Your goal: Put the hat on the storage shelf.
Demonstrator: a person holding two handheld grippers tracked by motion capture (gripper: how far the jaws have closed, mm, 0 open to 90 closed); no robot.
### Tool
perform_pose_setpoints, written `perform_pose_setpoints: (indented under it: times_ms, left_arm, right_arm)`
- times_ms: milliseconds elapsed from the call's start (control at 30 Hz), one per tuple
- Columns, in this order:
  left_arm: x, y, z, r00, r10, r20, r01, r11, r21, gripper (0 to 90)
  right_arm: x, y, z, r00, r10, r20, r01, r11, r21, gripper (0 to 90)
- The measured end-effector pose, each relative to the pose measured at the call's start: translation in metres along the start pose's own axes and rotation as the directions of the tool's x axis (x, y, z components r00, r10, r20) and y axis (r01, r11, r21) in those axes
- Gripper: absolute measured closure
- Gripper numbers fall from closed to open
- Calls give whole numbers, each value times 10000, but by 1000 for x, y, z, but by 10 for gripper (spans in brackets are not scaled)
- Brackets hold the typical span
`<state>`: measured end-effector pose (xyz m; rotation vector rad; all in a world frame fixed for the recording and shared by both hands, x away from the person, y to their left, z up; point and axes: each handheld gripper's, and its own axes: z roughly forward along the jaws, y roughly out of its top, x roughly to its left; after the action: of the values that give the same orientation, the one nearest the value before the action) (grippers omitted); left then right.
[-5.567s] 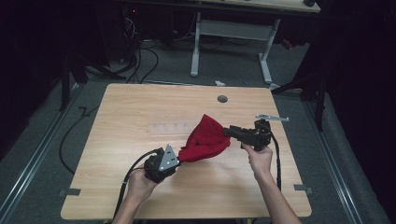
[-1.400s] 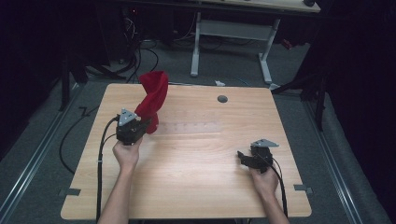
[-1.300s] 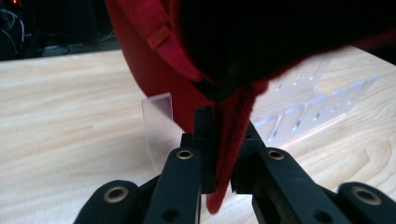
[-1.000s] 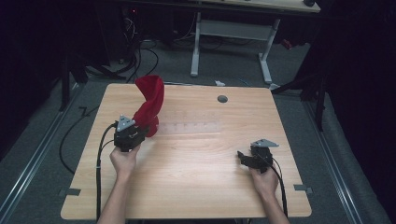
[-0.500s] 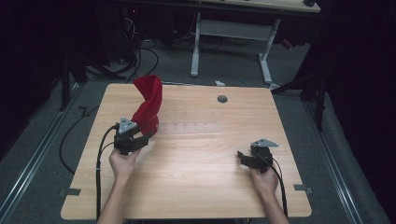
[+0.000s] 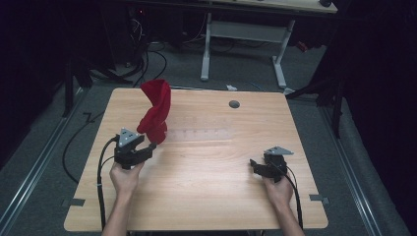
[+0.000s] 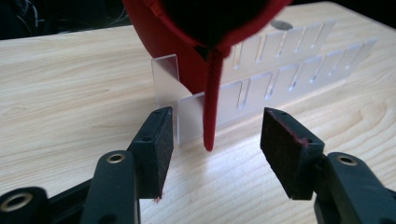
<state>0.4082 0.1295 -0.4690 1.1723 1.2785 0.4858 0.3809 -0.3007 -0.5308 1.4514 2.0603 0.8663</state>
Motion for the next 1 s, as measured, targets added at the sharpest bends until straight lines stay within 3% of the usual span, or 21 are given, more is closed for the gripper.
perform_pose_setpoints:
  times_ms: [400,567,700,1000]
  left_arm:
    - [-3,-5,-15,9994,-233,257,228,9996,174,442]
    - [-10,-14,-24,9988,222,429,-236,9992,335,446]
    - [-12,-16,-27,9987,281,436,-296,9990,331,450]
    - [-24,-22,-31,9954,202,933,-256,9981,569,439]
  right_arm:
    - [0,0,0,10000,-1,-14,1,10000,8,343]
    - [1,0,0,10000,10,-6,-10,10000,17,344]
    - [1,0,0,10000,11,-6,-11,10000,14,343]
    - [1,0,0,10000,7,-8,-7,10000,16,344]
